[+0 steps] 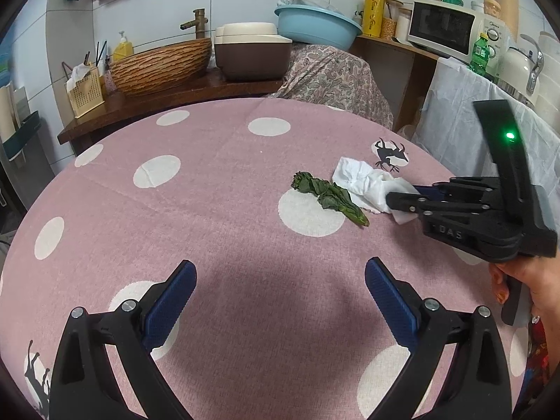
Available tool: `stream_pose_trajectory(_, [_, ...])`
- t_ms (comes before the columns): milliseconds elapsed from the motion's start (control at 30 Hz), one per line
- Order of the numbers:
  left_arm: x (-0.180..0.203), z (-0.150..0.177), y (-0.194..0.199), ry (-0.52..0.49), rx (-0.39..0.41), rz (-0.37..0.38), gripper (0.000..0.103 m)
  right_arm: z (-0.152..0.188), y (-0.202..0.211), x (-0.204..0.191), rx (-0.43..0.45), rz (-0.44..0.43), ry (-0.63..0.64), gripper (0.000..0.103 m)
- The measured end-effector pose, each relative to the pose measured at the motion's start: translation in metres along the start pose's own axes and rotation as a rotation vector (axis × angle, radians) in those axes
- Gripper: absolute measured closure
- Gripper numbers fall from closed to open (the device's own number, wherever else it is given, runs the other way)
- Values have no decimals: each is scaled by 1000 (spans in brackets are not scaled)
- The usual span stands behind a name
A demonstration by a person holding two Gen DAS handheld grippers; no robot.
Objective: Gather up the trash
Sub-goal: 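Grasp the white tissue with the right tool, then lift the white tissue with the right tool while the left tool grasps the green leaf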
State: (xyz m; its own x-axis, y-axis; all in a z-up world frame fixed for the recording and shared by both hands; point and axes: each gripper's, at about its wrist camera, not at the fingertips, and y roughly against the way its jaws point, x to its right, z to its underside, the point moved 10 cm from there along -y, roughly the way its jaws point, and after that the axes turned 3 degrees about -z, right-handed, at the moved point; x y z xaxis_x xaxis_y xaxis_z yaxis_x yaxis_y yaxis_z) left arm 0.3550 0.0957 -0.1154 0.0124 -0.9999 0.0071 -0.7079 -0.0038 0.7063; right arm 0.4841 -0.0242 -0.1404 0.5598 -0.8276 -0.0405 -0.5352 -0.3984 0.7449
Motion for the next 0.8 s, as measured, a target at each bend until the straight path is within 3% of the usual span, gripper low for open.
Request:
stream_pose_trajectory(467, [37, -30, -32, 2, -26, 26, 7, 32, 86, 22, 138, 52, -59, 87])
stream_pose_trajectory(733, [70, -39, -70, -58, -79, -15, 19, 57, 114, 26, 165, 62, -95, 87])
stream_pose_trajectory(800, [74, -40, -78, -75, -90, -37, 28, 62, 118, 26, 168, 62, -101, 87])
